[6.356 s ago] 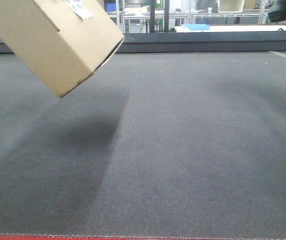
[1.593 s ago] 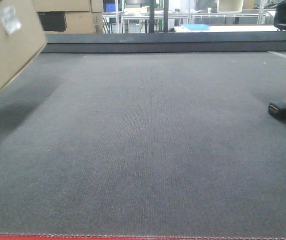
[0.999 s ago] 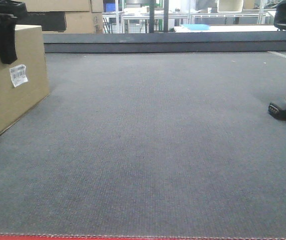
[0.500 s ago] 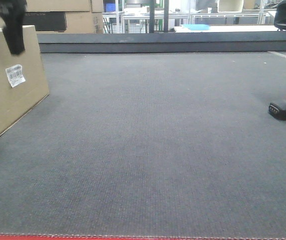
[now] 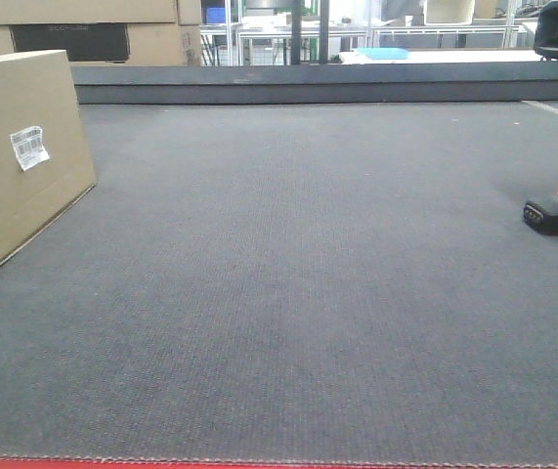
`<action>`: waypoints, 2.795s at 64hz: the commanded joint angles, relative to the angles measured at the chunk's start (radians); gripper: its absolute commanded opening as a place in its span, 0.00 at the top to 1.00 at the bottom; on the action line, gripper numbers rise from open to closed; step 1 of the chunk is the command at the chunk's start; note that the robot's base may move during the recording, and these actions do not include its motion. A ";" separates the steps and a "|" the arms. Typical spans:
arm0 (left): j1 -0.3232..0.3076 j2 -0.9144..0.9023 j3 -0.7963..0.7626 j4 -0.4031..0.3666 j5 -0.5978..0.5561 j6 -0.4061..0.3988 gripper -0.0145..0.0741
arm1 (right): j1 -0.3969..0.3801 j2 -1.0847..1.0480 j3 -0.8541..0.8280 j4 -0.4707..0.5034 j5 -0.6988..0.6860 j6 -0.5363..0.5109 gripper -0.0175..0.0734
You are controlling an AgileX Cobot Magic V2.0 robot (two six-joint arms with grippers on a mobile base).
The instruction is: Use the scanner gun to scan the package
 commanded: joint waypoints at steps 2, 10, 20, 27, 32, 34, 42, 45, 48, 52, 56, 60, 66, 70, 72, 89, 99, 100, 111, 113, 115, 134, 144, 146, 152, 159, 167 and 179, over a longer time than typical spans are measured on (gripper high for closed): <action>-0.005 -0.125 0.110 -0.002 -0.114 -0.025 0.79 | -0.003 -0.083 0.036 -0.011 0.001 -0.005 0.99; -0.005 -0.266 0.291 -0.002 -0.253 -0.028 0.96 | -0.003 -0.178 0.094 -0.017 0.045 -0.005 0.99; -0.005 -0.448 0.526 -0.002 -0.452 -0.028 0.96 | -0.003 -0.283 0.171 -0.017 0.055 -0.007 0.99; -0.005 -0.588 0.714 -0.002 -0.621 -0.028 0.96 | -0.003 -0.359 0.201 -0.017 0.057 -0.014 0.99; -0.005 -0.677 0.828 -0.002 -0.723 -0.028 0.96 | -0.003 -0.398 0.205 -0.017 0.057 -0.049 0.99; -0.005 -0.707 0.876 -0.002 -0.759 -0.028 0.96 | -0.003 -0.412 0.205 -0.017 0.057 -0.071 0.99; -0.005 -0.819 1.027 -0.002 -0.923 -0.028 0.96 | -0.003 -0.431 0.205 -0.015 0.055 -0.091 0.99; -0.005 -0.847 1.075 -0.002 -0.978 -0.028 0.96 | -0.003 -0.431 0.205 -0.006 0.055 -0.091 0.99; -0.005 -0.869 1.118 -0.002 -1.029 -0.028 0.96 | -0.003 -0.431 0.205 -0.005 0.055 -0.091 0.99; -0.005 -0.889 1.163 -0.002 -1.086 -0.028 0.96 | -0.003 -0.431 0.205 -0.005 0.051 -0.091 0.99; -0.005 -0.896 1.185 -0.002 -1.119 -0.028 0.96 | -0.003 -0.431 0.205 -0.005 0.043 -0.091 0.99; -0.005 -0.898 1.190 -0.002 -1.119 -0.028 0.96 | -0.003 -0.431 0.205 -0.005 0.043 -0.091 0.99; -0.005 -0.898 1.190 -0.002 -1.121 -0.028 0.96 | -0.003 -0.431 0.205 -0.008 0.044 -0.091 0.99; -0.005 -0.898 1.190 -0.002 -1.121 -0.028 0.96 | -0.003 -0.431 0.205 -0.008 0.044 -0.091 0.99; -0.005 -0.898 1.190 -0.002 -1.121 -0.028 0.96 | -0.003 -0.431 0.205 -0.008 0.044 -0.091 0.99; -0.005 -0.898 1.190 -0.002 -1.121 -0.028 0.96 | -0.003 -0.431 0.205 -0.008 0.044 -0.091 0.99; -0.005 -0.898 1.190 -0.002 -1.121 -0.028 0.96 | -0.003 -0.431 0.205 -0.008 0.044 -0.091 0.99; -0.005 -0.898 1.190 -0.002 -1.123 -0.028 0.96 | -0.003 -0.431 0.205 -0.008 0.044 -0.091 0.99; 0.015 -0.930 1.193 -0.035 -1.085 -0.028 0.96 | -0.003 -0.431 0.205 -0.008 0.044 -0.091 0.99; 0.032 -0.948 1.194 -0.035 -1.056 -0.025 0.96 | -0.003 -0.431 0.205 -0.008 0.044 -0.091 0.99; 0.052 -0.970 1.198 -0.035 -1.024 -0.021 0.96 | -0.003 -0.431 0.205 -0.008 0.044 -0.091 0.99; 0.189 -1.206 1.418 -0.051 -1.054 0.000 0.96 | -0.003 -0.431 0.205 -0.008 0.044 -0.091 0.99; 0.204 -1.307 1.558 -0.054 -1.130 0.000 0.96 | -0.003 -0.431 0.205 -0.008 0.044 -0.091 0.99; 0.204 -1.307 1.558 -0.054 -1.133 0.000 0.96 | -0.003 -0.431 0.205 -0.008 0.044 -0.091 0.99; 0.204 -1.307 1.558 -0.054 -1.097 0.000 0.96 | -0.003 -0.431 0.205 -0.005 0.041 -0.091 0.99; 0.204 -1.307 1.558 -0.054 -1.107 0.000 0.96 | -0.003 -0.431 0.205 -0.005 0.041 -0.091 0.99; 0.204 -1.307 1.558 -0.054 -1.127 0.000 0.96 | -0.003 -0.431 0.205 -0.005 0.041 -0.091 0.99; 0.204 -1.307 1.558 -0.054 -1.127 0.000 0.96 | -0.003 -0.431 0.205 -0.005 0.041 -0.091 0.99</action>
